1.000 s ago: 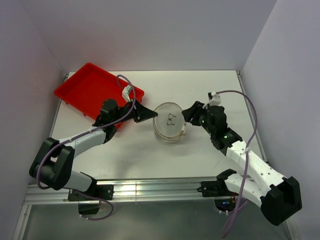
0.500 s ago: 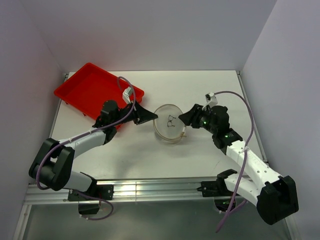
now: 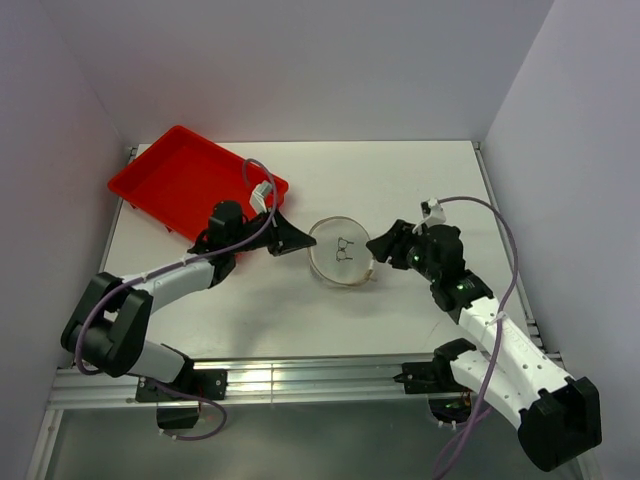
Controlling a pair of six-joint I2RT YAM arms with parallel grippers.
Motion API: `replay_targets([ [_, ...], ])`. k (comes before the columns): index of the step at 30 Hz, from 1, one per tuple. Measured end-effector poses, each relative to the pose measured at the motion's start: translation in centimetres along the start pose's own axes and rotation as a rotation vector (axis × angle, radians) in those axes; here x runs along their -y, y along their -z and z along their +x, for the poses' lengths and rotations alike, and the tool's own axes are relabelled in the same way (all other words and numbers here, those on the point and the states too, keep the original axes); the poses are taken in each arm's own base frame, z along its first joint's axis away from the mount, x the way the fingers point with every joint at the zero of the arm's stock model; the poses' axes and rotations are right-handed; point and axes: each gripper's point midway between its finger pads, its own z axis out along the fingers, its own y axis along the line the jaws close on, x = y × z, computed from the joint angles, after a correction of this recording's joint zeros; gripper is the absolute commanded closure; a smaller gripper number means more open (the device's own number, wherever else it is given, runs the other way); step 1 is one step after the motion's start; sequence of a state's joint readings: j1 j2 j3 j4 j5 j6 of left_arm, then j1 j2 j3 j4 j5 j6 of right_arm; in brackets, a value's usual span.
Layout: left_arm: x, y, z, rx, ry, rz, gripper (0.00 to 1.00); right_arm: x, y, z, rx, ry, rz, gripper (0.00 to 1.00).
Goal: Place the bra in the laundry bag and zip it closed
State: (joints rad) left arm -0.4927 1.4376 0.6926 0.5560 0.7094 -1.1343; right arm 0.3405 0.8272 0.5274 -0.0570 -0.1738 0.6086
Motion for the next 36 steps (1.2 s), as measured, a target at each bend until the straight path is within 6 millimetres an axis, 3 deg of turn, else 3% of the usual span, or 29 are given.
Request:
replay_targets([
  [4, -1.1, -0.4, 0.1, -0.018, 0.005, -0.044, 0.99, 1.0, 0.1, 3.3, -0.102, -0.033, -0.004, 0.35],
  [7, -1.6, -0.7, -0.1, -0.020, -0.006, -0.066, 0.92, 1.3, 0.3, 5.1, -0.165, -0.061, -0.012, 0.36],
  [11, -2.1, -1.0, -0.6, -0.012, -0.029, -0.110, 0.82, 0.8, 0.3, 5.7, -0.194, -0.093, -0.037, 0.48],
  [13, -2.2, -1.2, -1.0, -0.004, -0.047, -0.132, 0.81, 0.6, 0.1, 5.7, -0.197, -0.109, -0.048, 0.60],
  [16, -2.3, -1.6, -1.8, 0.016, -0.083, -0.159, 0.78, 0.3, 0.0, 5.8, -0.187, -0.138, -0.066, 0.67],
  [18, -2.4, -1.9, -2.4, 0.028, -0.104, -0.170, 0.71, 0.3, -0.1, 6.0, -0.184, -0.162, -0.072, 0.75],
  [19, -2.6, -2.1, -2.6, 0.031, -0.112, -0.178, 0.61, 0.3, -0.2, 6.1, -0.183, -0.181, -0.073, 0.77],
  [21, -2.9, -2.5, -3.3, 0.042, -0.125, -0.199, 0.50, 0.3, -0.2, 6.4, -0.175, -0.219, -0.084, 0.82],
  [24, -3.0, -2.9, -4.4, 0.073, -0.164, -0.242, 0.37, 0.7, -0.1, 7.2, -0.161, -0.272, -0.079, 0.84],
  [26, -2.5, -2.8, -5.0, 0.107, -0.201, -0.270, 0.13, 0.7, 0.0, 7.2, -0.144, -0.296, -0.075, 0.84],
  [29, -1.1, -1.8, -5.3, 0.165, -0.270, -0.314, 0.10, 0.4, -0.1, 6.3, -0.104, -0.311, -0.085, 0.85],
  [31, 1.0, -1.3, -4.7, 0.209, -0.332, -0.330, 0.09, 0.2, -0.2, 5.9, -0.088, -0.319, -0.091, 0.86],
  [33, 3.9, -1.3, -2.5, 0.217, -0.392, -0.303, 0.02, 0.0, -0.2, 5.6, -0.076, -0.325, -0.095, 0.88],
  [36, 7.5, -1.8, 1.5, 0.197, -0.444, -0.240, 0.01, -0.1, -0.3, 5.3, -0.061, -0.327, -0.097, 0.89],
])
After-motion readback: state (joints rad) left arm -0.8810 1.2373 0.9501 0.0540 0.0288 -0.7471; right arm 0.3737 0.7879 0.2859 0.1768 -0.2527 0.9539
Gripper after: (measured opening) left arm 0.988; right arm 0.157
